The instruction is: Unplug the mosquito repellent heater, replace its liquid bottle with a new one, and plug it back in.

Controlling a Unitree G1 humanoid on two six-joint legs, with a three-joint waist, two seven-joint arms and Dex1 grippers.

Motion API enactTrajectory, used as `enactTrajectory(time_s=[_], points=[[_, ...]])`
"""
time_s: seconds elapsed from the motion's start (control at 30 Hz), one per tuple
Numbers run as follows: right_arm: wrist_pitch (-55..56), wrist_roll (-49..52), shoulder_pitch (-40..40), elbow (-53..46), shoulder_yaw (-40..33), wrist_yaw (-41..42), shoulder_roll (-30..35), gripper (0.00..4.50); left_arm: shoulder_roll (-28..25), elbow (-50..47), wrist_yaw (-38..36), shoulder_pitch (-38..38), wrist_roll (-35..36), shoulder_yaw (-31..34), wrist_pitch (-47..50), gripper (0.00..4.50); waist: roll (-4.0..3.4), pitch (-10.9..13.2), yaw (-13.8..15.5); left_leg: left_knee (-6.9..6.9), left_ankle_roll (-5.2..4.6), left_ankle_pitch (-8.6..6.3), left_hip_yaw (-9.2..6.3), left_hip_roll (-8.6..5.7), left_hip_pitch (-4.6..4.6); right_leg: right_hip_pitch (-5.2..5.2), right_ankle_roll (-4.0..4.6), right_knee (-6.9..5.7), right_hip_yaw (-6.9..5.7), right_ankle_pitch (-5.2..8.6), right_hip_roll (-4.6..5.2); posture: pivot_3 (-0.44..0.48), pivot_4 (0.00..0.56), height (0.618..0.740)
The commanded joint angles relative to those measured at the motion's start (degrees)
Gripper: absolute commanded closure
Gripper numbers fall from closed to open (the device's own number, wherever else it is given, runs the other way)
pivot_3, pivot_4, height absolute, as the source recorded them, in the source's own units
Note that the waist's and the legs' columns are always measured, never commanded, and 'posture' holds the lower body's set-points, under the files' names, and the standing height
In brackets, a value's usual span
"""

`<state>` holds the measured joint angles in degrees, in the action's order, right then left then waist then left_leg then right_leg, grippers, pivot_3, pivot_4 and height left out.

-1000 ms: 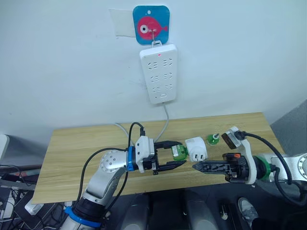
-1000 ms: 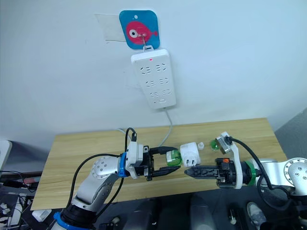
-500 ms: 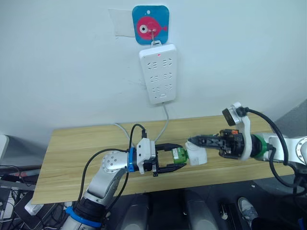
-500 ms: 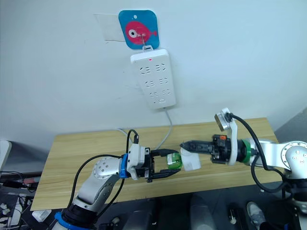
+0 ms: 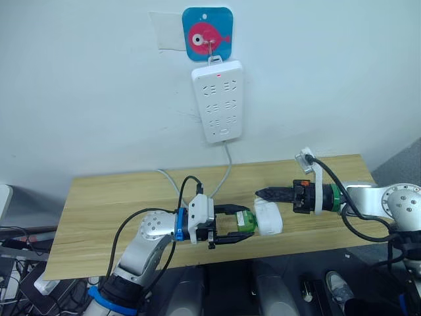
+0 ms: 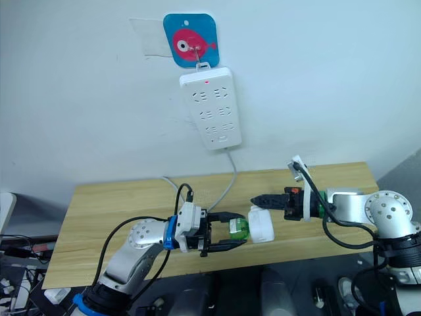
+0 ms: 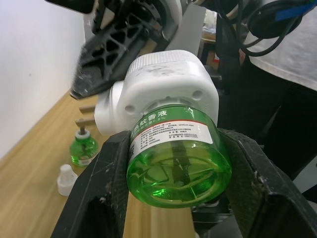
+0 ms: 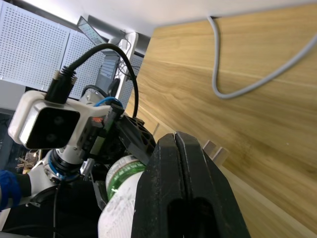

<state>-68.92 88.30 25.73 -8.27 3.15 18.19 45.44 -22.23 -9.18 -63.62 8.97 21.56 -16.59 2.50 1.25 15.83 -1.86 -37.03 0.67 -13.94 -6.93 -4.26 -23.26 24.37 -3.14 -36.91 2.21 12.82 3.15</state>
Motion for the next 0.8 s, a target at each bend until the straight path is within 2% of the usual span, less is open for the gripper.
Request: enactTrajectory(time_s=[0.03,0.3,0.4,0.5,0.6,0.8], points=[[-2.6,-2.3,-2.3,-2.4,0.3,1.4,-0.3,4.49,1.5,-5.1,1.5,1.1,3.9,2.5,-0.1,2.26,0.00,0.0,0.0,-0.01,0.00,0.00,0.00,0.00,0.00,0.00,0.00,0.00,0.00,0.00,0.00,-0.051,0.248,0.740],[-3.9,-0.9,-4.3,-4.9,-1.8,1.0,-1.5,4.49,1.5,-5.2,0.9,0.9,3.4,2.6,0.1,2.26,-0.01,0.0,0.0,0.00,0.00,0.00,0.00,0.00,0.01,0.00,0.00,-0.01,0.00,0.00,0.00,-0.056,0.244,0.740],[-4.3,6.4,-2.5,-3.8,-5.5,1.3,0.3,4.49,1.2,-4.0,0.5,0.8,2.1,2.5,-1.1,2.26,-0.01,0.0,0.0,-0.01,0.00,0.00,0.01,0.00,0.01,-0.01,0.00,-0.01,0.01,0.00,0.00,-0.060,0.240,0.740],[-5.8,15.9,-2.5,-4.1,-7.7,2.9,5.5,4.49,0.8,-2.5,0.3,1.0,1.3,3.3,-3.0,2.26,-0.01,0.0,0.0,-0.01,0.00,0.00,0.02,-0.01,0.00,-0.01,-0.01,0.00,0.02,0.00,0.00,-0.067,0.238,0.740],[-6.2,21.7,-3.8,-5.2,-8.0,3.2,11.0,3.96,0.7,-1.1,0.2,1.7,0.8,4.0,-5.2,2.26,0.00,0.0,0.0,0.00,0.00,0.00,-0.01,0.00,0.01,-0.03,0.00,0.02,-0.03,0.00,0.01,-0.070,0.237,0.740],[-3.6,24.7,-7.0,-1.9,-7.1,-1.2,16.4,1.95,1.8,3.6,0.2,4.5,-2.5,5.5,-16.3,2.26,0.01,0.0,0.0,-0.03,0.00,0.00,0.11,0.00,0.02,-0.03,-0.04,0.01,0.05,-0.02,0.01,-0.082,0.238,0.740]])
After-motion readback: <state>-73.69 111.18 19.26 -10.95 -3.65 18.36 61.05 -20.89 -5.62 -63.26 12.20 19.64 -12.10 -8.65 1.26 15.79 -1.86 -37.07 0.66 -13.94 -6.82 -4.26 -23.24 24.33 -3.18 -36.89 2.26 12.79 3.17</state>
